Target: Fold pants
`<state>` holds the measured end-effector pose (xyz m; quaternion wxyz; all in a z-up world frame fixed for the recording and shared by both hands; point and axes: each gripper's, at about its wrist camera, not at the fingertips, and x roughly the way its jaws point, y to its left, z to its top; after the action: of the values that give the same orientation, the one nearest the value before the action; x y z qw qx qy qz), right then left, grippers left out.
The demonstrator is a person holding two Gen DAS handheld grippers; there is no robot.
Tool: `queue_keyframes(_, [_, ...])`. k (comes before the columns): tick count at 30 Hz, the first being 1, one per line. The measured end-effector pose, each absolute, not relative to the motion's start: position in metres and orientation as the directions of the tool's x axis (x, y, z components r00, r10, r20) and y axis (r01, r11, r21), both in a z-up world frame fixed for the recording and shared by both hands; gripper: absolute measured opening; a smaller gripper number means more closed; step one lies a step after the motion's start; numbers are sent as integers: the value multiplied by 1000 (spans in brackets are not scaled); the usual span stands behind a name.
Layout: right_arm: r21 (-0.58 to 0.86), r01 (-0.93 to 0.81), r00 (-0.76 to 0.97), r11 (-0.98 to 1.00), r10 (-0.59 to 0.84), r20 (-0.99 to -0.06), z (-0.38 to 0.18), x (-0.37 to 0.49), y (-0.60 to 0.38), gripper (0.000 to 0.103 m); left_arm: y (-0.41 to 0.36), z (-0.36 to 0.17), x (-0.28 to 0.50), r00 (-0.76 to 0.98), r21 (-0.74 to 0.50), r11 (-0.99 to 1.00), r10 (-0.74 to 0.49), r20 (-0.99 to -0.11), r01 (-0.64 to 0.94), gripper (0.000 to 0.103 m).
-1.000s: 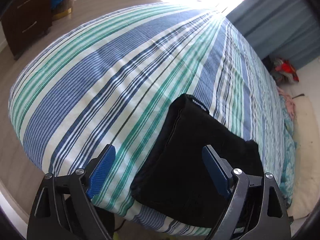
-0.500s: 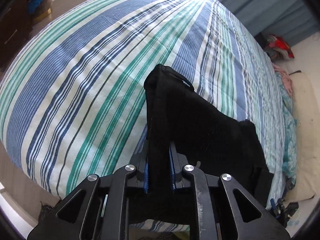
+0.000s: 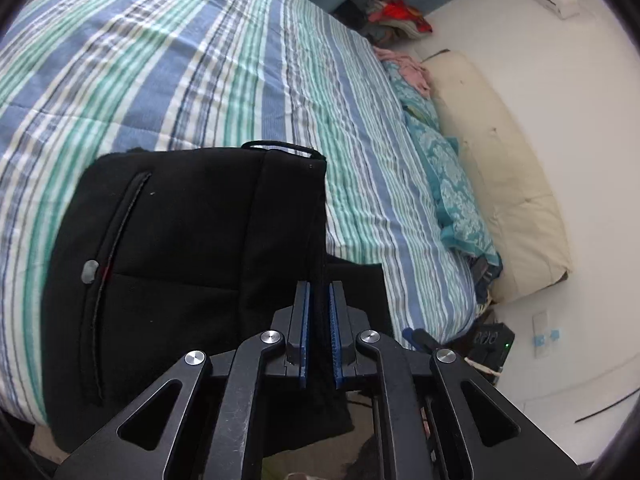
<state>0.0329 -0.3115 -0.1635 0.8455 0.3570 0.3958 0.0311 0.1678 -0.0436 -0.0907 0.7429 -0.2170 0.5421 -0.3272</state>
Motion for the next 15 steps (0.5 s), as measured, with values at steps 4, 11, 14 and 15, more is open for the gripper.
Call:
queue_keyframes(4, [656,253,704,711,330,-629,-164,25,-322,76,-74,-114,154,179,-568,771,-626,-759,288,34])
queue_keyframes(11, [705,176,708,688,409,-576,-161,28,-315,76,9,-72,152,407,-542,803,-593,-695,246,66])
queue_keyframes(14, [794,45,641,607,592,-489,-161,46,-287,76,53,-73,152,537,-464,873,-468,-702,153,68])
queue_keyframes(15, [838,6,603,546,666,-438,-162,54,-275,76,66,-78,151,562,-444,889,-427,-708,115,68])
